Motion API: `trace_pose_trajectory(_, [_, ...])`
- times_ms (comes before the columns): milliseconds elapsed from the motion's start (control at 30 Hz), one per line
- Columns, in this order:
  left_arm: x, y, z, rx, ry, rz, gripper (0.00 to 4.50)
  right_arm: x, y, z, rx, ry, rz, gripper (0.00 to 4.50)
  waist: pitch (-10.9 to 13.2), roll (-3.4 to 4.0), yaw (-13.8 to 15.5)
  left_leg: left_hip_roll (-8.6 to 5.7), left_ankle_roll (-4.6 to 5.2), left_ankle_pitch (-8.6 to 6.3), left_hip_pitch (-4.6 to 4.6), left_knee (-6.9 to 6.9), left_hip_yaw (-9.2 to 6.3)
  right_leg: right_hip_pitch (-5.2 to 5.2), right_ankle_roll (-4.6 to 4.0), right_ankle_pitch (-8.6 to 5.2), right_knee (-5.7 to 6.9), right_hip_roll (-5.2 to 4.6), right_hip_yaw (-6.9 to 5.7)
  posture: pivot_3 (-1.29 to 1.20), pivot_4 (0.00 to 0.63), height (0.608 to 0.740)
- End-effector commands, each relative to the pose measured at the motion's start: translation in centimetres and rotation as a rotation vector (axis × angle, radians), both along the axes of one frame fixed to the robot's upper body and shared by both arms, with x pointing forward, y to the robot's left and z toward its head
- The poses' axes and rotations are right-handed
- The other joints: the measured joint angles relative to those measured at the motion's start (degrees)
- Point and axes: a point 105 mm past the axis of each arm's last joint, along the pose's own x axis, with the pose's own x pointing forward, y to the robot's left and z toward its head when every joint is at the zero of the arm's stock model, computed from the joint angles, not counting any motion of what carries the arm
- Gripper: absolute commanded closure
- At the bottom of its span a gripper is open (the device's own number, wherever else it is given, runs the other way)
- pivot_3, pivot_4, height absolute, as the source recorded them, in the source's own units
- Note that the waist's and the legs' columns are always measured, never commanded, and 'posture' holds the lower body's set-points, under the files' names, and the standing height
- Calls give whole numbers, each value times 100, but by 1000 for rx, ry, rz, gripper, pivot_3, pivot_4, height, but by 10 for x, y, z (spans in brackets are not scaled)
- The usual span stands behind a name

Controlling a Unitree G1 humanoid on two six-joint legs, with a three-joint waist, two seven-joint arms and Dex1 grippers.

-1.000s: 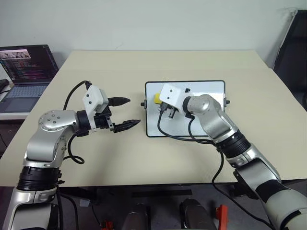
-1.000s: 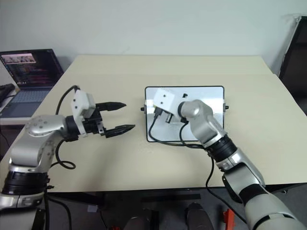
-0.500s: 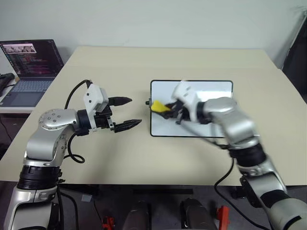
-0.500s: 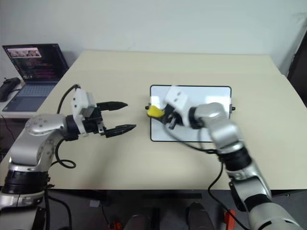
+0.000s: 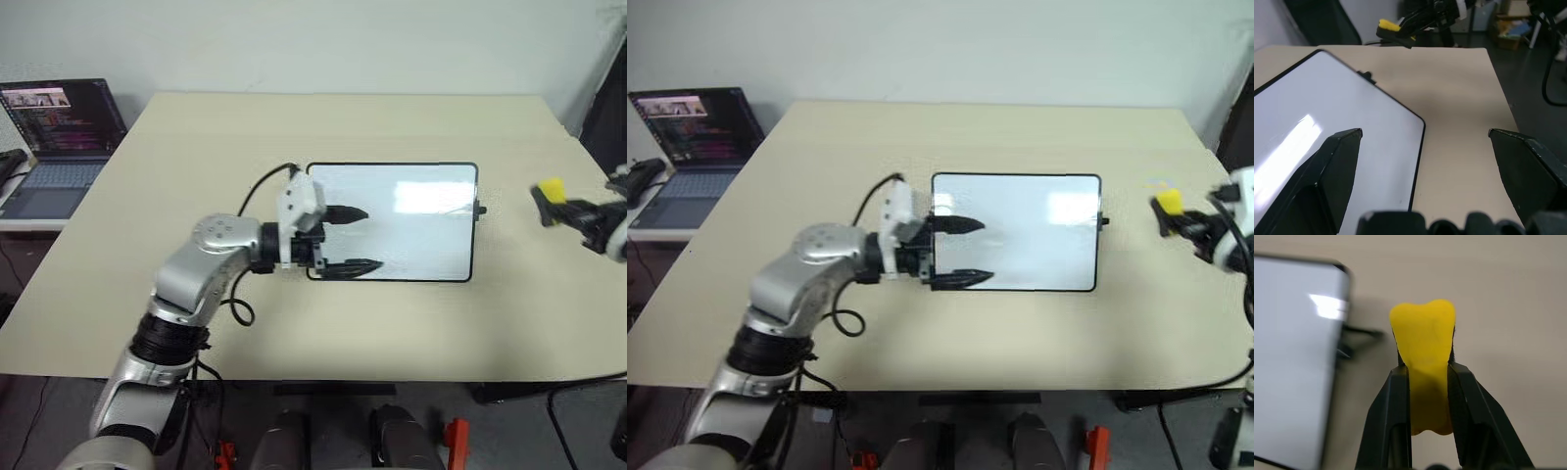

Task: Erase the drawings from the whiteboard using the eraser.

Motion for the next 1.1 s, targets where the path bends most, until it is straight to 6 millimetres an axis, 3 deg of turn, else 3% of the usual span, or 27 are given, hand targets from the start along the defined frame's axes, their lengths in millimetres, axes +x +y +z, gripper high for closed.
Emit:
trace_pose_trajectory(33, [-3, -18, -15, 59, -54, -50, 0, -7, -26, -18, -71, 80, -103, 3823, -1, 2, -22, 0, 0, 0, 7, 2, 7, 3, 0, 0, 2, 3, 5, 0, 150, 740])
trace_pose_trajectory(167, [-8, -38, -24, 48, -56, -98, 0, -9, -43, -45, -104, 172, -153, 3824, -1, 2, -48, 0, 7, 5, 8, 16, 14, 5, 4, 3, 8, 7, 14, 0, 150, 740])
trace_pose_trajectory(400, [-15, -47, -27, 39, -55, -140, 0, -3, -65, -60, -112, 211, -176, 3824, -3, 5, -62, 2, 9, 8, 8, 18, 15, 7, 11, 7, 8, 3, 18, 0, 150, 740])
trace_pose_trajectory(767, [-7, -28, -33, 47, -33, -67, 0, 8, -64, -46, -117, 180, -124, 142, -3, 6, -74, 3, 9, 7, 6, 17, 8, 8, 13, 8, 8, 0, 15, 0, 150, 740])
trace_pose_trajectory(933, [25, 4, 2, -152, -77, 159, 0, 27, -25, -4, -91, -42, 25, 61, -3, 8, -92, 8, 9, 7, 7, 17, 7, 8, 13, 8, 9, 0, 15, 0, 150, 740])
trace_pose_trajectory(1000, [58, 51, 11, -246, -93, 432, 0, 35, -2, -2, -70, -151, 75, 61, -3, 6, -111, 11, 9, 7, 9, 16, 4, 9, 13, 8, 9, 1, 12, 0, 150, 740])
trace_pose_trajectory(1100, [78, 111, 14, -327, -126, 724, 0, 38, 16, -22, -55, -212, 90, 61, -5, 4, -123, 13, 9, 7, 12, 18, 1, 10, 11, 10, 10, 11, 8, 0, 150, 740])
